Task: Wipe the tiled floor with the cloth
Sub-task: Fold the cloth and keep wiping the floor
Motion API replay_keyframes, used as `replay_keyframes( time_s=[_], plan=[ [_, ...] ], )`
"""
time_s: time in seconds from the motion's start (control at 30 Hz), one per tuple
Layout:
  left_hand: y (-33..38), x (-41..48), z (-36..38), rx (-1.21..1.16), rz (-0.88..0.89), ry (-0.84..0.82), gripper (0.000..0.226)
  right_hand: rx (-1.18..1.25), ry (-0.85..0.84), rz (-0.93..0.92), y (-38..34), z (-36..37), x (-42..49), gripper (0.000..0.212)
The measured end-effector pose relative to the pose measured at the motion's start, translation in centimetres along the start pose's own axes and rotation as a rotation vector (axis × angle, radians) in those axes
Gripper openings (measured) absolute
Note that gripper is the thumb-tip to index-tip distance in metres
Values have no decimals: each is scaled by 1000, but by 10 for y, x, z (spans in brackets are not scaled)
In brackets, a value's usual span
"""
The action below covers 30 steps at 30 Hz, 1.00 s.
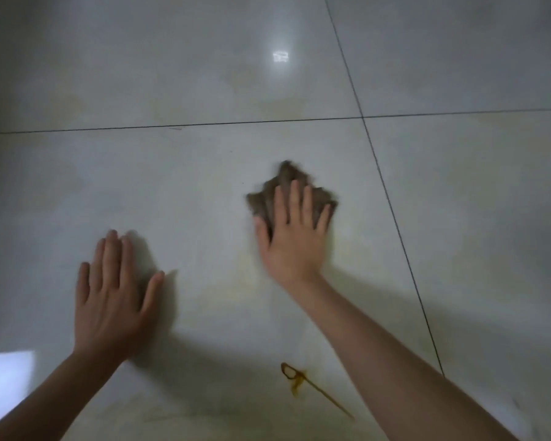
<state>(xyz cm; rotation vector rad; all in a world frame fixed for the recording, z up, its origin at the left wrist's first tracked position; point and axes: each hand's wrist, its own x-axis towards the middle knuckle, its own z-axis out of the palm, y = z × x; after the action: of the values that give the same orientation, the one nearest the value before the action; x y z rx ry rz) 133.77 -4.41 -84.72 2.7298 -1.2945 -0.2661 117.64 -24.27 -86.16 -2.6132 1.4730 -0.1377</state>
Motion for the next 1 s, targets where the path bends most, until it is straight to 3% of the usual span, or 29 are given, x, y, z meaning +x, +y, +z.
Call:
replay_keyframes(
  time_s=[0.13, 0.2, 0.4, 0.5, 0.67, 0.77, 0.83, 0.9, 1.0],
  plan=[
    [-12, 2, 7, -7, -6, -23, 83, 31, -87, -528, -10, -1, 7, 56],
    [-11, 1, 7, -9, -4, -6, 82, -3, -60, -610, 12, -5, 47, 53],
    [-15, 3, 12, -9, -5, 49, 78, -37, -34, -87, 30, -4, 153, 51],
    [-16, 2, 14, 4, -1, 38, 78, -51, 6, -31, -19, 6, 154, 51],
    [-15, 2, 11, -42, -8, 40, 79, 20, -66, -608, -85, 13, 77, 50],
    [-17, 2, 11, -62, 14, 60, 78, 76, -200, -1053, -69, 8, 36, 48],
    [-18, 4, 10, -77, 18, 80, 78, 76, -257, -1241, -40, -1, 60, 46],
    [-17, 6, 11, -83, 25, 91, 78, 75, -196, -1084, -16, -6, 100, 43],
    [-18, 5, 12, -74, 31, 94, 76, 77, -56, -518, -2, -10, 158, 45]
  ],
)
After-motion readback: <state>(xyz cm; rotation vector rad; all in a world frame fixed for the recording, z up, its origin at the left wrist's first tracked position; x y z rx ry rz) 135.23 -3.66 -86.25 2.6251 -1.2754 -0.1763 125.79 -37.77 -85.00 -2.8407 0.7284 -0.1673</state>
